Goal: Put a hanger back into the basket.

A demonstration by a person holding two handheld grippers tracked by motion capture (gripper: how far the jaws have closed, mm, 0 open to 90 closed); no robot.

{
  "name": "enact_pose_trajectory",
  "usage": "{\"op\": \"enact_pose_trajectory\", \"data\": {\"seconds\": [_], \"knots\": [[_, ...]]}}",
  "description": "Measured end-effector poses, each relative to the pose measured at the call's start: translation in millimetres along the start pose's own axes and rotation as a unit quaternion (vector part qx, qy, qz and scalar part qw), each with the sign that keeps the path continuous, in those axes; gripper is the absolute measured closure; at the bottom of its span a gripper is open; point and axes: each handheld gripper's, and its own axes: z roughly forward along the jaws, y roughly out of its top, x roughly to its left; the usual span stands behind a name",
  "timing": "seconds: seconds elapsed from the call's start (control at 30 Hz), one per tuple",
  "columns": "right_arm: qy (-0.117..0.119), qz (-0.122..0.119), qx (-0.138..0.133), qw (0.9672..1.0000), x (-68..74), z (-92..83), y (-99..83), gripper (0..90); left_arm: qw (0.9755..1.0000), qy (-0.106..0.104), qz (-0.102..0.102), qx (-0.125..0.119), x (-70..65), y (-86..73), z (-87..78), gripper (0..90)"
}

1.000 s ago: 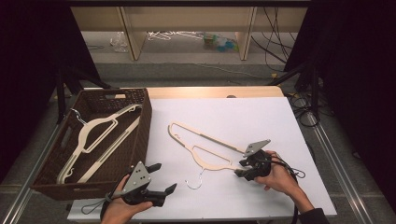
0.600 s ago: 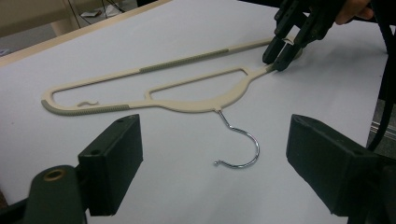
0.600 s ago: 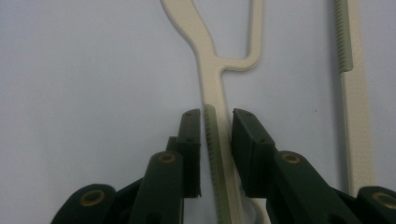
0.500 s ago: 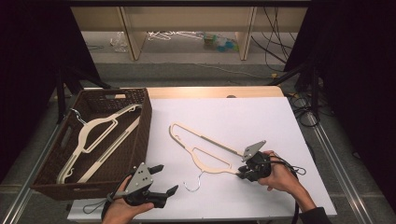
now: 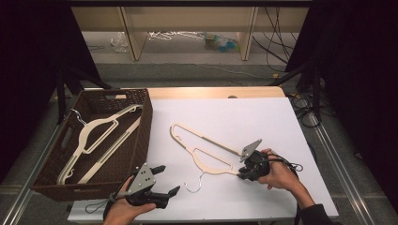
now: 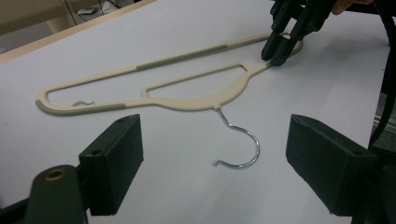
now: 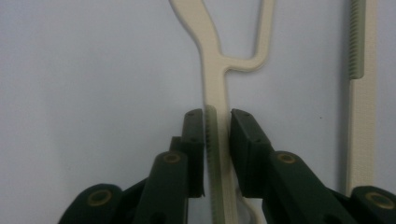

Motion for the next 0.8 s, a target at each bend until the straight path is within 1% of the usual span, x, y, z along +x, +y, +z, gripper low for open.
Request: {"op": "enact_pose_trajectory", "data": {"seconds": [0.03, 0.07, 0.13, 0.17, 0.23, 0.27, 0.33, 0.37, 0.43, 0.47, 0.5, 0.57, 0.6, 0.63, 0.67, 0.73, 0.77, 0.8], "knots": [[0.003, -0.002, -0.001, 1.0000, -0.2, -0.5, 0.0, 79.0, 1.0000, -0.001, 0.004, 0.001, 0.9, 0.4, 0.8, 19.0], [0.003, -0.004, -0.001, 1.0000, 0.0, -1.0, 0.1, 79.2, 1.0000, 0.000, 0.002, 0.002, 1.1, 0.2, 2.1, 19.0], [0.002, -0.008, 0.002, 1.0000, 0.8, -1.5, 1.4, 79.4, 1.0000, 0.001, 0.008, 0.006, 3.3, 1.0, 6.1, 19.3], [0.006, -0.011, 0.004, 0.9999, 1.8, -2.3, 2.8, 79.5, 0.9999, 0.002, 0.006, 0.008, 3.4, 1.4, 7.1, 19.5], [0.013, -0.014, 0.003, 0.9998, 4.3, -4.6, 4.4, 79.5, 0.9998, 0.003, 0.015, 0.011, 6.5, 4.3, 12.4, 19.8], [0.013, -0.015, 0.005, 0.9998, 5.7, -7.3, 5.6, 79.5, 0.9999, 0.003, 0.008, 0.011, 7.2, 5.2, 15.6, 20.3], [0.011, -0.015, 0.004, 0.9998, 7.2, -13.5, 7.1, 79.6, 0.9996, 0.011, 0.017, 0.020, 10.4, 8.0, 22.2, 21.3], [0.013, -0.015, 0.003, 0.9998, 7.8, -16.7, 7.4, 79.6, 0.9994, 0.011, 0.024, 0.022, 11.5, 9.3, 26.9, 22.2], [0.010, -0.013, 0.011, 0.9998, 10.3, -22.7, 7.4, 79.6, 0.9981, 0.016, 0.045, 0.038, 13.9, 12.3, 39.1, 23.4], [0.010, -0.013, 0.012, 0.9998, 10.7, -25.0, 7.3, 79.6, 0.9969, 0.018, 0.059, 0.048, 15.6, 13.4, 42.7, 23.5], [0.012, -0.013, 0.013, 0.9998, 10.9, -26.7, 7.2, 79.6, 0.9977, 0.010, 0.052, 0.042, 15.5, 13.8, 51.5, 23.6], [0.011, -0.013, 0.013, 0.9998, 11.5, -31.0, 6.9, 79.6, 0.9971, 0.006, 0.058, 0.048, 17.3, 14.7, 60.0, 23.7], [0.012, -0.012, 0.015, 0.9997, 12.1, -33.4, 6.8, 79.6, 0.9959, 0.009, 0.070, 0.057, 18.0, 15.5, 64.0, 23.8], [0.012, -0.013, 0.016, 0.9997, 12.7, -35.5, 6.6, 79.6, 0.9954, 0.004, 0.071, 0.064, 16.7, 15.2, 69.6, 24.2], [0.013, -0.012, 0.017, 0.9997, 12.9, -37.8, 6.6, 79.5, 0.9936, 0.011, 0.087, 0.070, 16.0, 15.5, 74.9, 24.7], [0.012, -0.013, 0.017, 0.9997, 13.0, -42.4, 6.4, 79.5, 0.9919, 0.011, 0.102, 0.075, 15.1, 15.7, 81.9, 24.9], [0.011, -0.014, 0.017, 0.9997, 13.1, -43.8, 6.3, 79.6, 0.9898, 0.014, 0.114, 0.084, 15.1, 16.7, 86.0, 24.9], [0.010, -0.012, 0.017, 0.9997, 13.6, -45.9, 6.6, 79.6, 0.9890, 0.016, 0.119, 0.086, 14.2, 17.1, 88.7, 24.9]]}}
